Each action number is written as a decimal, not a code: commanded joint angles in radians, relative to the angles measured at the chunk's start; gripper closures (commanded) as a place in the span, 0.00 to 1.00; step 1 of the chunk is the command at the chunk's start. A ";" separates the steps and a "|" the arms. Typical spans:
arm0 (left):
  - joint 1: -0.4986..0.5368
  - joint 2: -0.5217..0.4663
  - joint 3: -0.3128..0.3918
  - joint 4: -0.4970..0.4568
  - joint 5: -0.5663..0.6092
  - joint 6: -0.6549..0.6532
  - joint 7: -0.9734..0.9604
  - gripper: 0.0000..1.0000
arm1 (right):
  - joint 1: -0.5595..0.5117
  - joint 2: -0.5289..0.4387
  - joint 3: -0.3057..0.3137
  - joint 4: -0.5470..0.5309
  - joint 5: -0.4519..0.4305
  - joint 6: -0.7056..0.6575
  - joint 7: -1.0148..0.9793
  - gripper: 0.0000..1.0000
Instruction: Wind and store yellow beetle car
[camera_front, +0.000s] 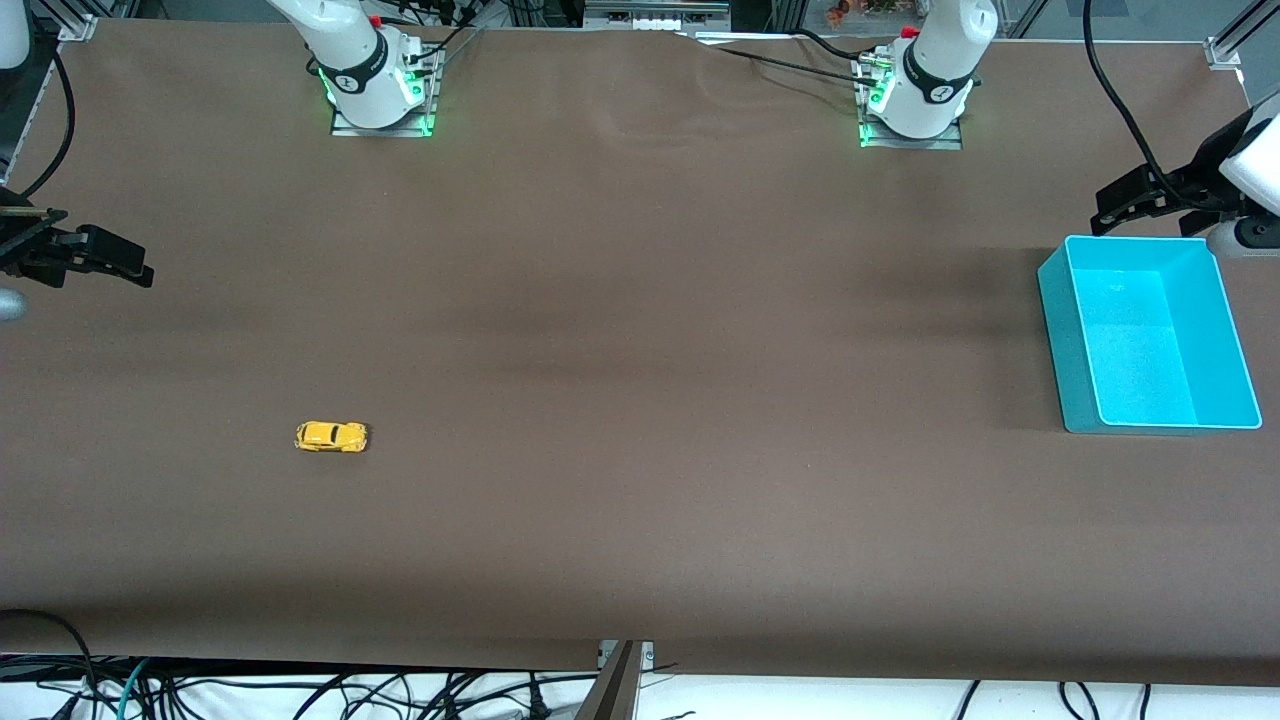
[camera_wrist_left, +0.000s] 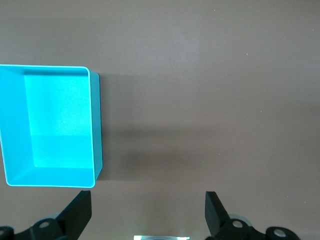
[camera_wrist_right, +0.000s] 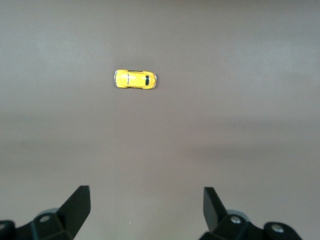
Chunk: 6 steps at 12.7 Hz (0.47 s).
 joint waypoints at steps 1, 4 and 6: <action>-0.011 0.004 0.010 0.014 -0.004 0.000 -0.009 0.00 | -0.012 -0.003 0.011 0.003 0.011 0.002 0.014 0.00; -0.011 0.004 0.010 0.014 -0.004 0.000 -0.009 0.00 | -0.014 -0.003 0.011 0.003 0.011 0.003 0.010 0.00; -0.011 0.004 0.010 0.014 -0.004 0.000 -0.009 0.00 | -0.014 -0.003 0.011 0.003 0.011 0.003 0.010 0.00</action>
